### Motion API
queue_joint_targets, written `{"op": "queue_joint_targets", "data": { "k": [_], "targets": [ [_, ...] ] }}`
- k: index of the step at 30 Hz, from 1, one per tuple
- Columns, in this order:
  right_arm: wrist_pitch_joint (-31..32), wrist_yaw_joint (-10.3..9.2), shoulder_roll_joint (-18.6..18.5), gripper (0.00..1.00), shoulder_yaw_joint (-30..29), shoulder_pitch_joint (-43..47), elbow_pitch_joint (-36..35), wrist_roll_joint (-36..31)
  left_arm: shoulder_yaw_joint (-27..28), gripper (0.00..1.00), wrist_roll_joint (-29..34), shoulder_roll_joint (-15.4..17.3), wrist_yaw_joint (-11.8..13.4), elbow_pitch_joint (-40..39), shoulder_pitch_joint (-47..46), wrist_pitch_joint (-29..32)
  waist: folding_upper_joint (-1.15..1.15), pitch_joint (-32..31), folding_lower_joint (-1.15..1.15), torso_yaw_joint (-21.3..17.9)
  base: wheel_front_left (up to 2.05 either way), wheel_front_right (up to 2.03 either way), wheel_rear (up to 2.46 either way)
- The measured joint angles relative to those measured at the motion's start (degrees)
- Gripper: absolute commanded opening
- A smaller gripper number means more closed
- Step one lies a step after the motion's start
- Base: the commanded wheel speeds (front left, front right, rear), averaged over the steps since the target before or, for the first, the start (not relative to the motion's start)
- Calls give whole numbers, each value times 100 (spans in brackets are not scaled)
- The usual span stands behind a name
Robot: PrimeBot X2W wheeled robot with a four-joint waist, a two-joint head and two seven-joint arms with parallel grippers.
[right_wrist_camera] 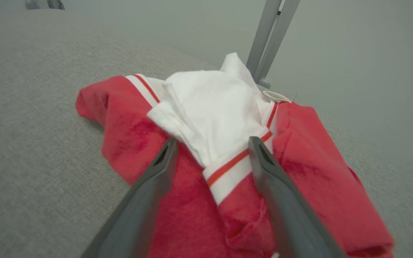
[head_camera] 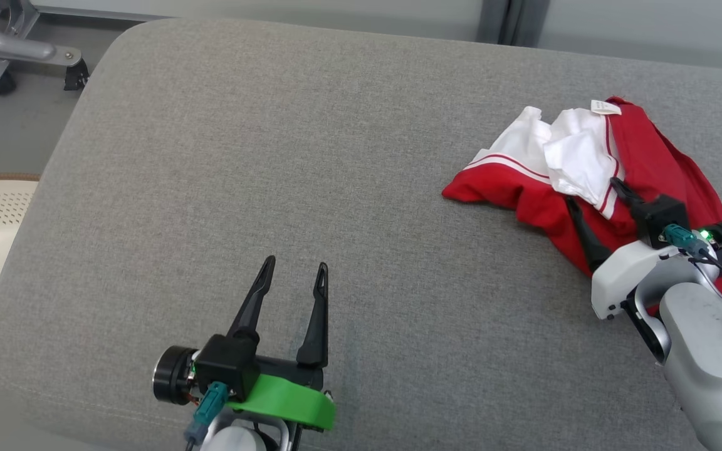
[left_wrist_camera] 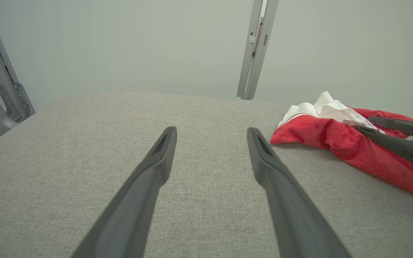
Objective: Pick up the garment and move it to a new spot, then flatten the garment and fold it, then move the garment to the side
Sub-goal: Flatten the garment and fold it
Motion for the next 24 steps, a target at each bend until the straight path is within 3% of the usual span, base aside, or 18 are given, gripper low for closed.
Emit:
{"op": "queue_joint_targets", "data": {
  "k": [2,3,6,7,16,24],
  "targets": [
    [-23,0,-53,100,40,-62,112,43,-29,100,-11,0,14,-2,-20,0,0,45,0,47,0,0,0],
    [-47,0,-59,95,44,-87,159,59,-41,100,-13,0,19,-3,-23,0,0,58,0,63,0,0,0],
    [-90,0,-52,15,25,-168,255,141,-62,100,-53,0,45,-3,-25,-1,0,86,0,84,0,0,0],
    [-107,0,-43,0,26,-193,276,175,-63,100,-53,0,46,-2,-26,-1,0,82,0,79,0,0,0],
    [-160,0,-162,0,-68,-302,152,708,-101,100,-74,0,62,38,-27,0,0,2,0,-17,0,0,0],
    [246,0,-1207,0,-553,-1245,353,1035,-281,100,-164,0,75,-21,-220,0,0,226,0,55,0,0,0]
  ]
}}
